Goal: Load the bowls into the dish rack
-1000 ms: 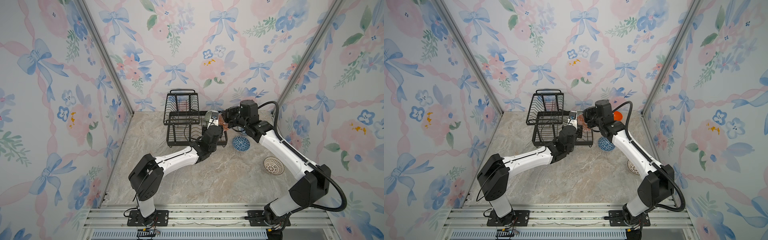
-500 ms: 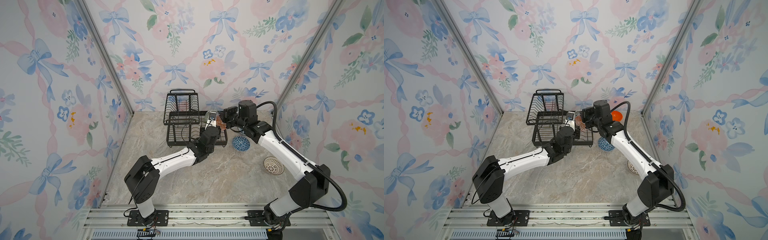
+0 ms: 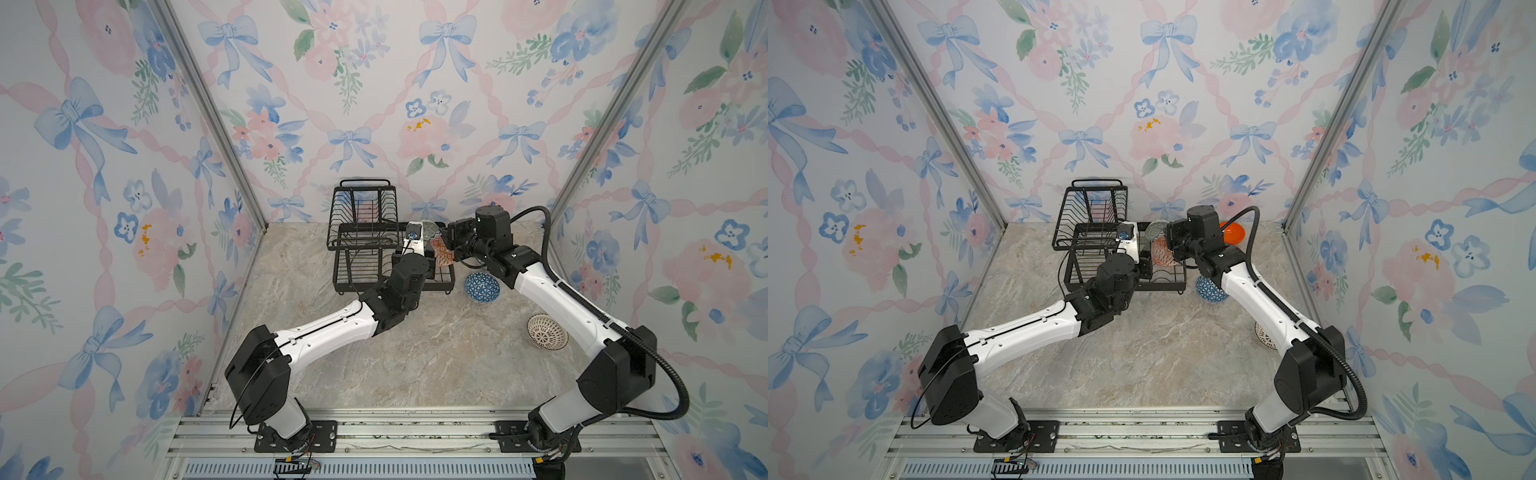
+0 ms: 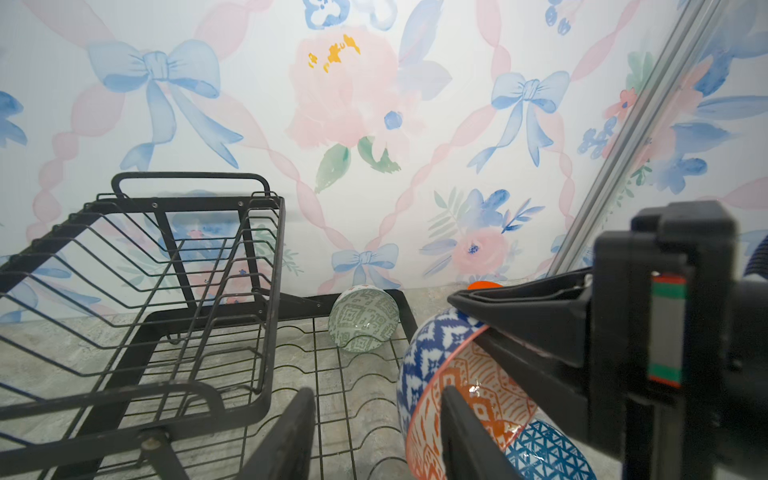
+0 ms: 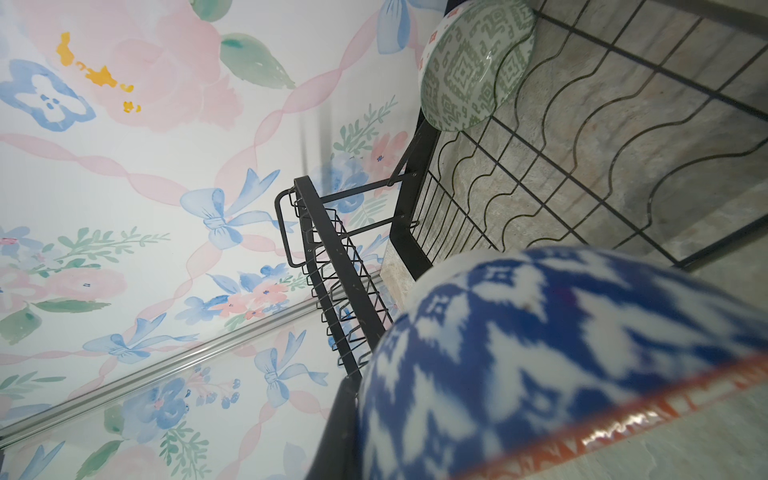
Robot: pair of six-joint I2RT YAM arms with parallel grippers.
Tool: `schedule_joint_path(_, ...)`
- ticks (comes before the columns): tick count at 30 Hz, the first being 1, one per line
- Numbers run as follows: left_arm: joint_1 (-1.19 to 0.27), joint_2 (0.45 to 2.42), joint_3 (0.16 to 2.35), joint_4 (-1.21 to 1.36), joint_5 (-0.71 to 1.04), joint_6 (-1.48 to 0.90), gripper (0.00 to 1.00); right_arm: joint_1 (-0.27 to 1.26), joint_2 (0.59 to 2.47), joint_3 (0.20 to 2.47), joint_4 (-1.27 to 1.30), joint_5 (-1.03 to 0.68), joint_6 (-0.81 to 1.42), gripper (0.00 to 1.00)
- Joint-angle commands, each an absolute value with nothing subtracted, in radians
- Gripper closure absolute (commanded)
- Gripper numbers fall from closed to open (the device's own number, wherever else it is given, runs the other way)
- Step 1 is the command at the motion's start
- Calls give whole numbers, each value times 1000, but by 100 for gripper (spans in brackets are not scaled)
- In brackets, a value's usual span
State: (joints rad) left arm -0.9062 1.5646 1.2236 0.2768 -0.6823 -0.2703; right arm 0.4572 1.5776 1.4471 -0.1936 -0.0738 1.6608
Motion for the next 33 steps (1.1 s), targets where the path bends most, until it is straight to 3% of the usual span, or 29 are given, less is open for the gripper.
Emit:
schedule_joint_path(1,-904,1537,1235,131,-674,-331,36,435,1586,1432,-140,-85,1652,100)
schedule_joint_path(7,-909,1515,1253,43,-657,-368,2,397,1577,1396,-122,-123,1629,100)
schedule_joint_path(21,-922,1519,1350,-95,-617,-320,2,342,1608,1435,-125,-167,1471,100)
schedule_joint_path(28,-884,1604,1516,-219,-498,-235,2,345,1649,1403,65,-169,1456,100)
schedule_joint_path(33,-849,1623,1563,-218,-420,-184,2,346,1716,1459,65,-166,1385,100)
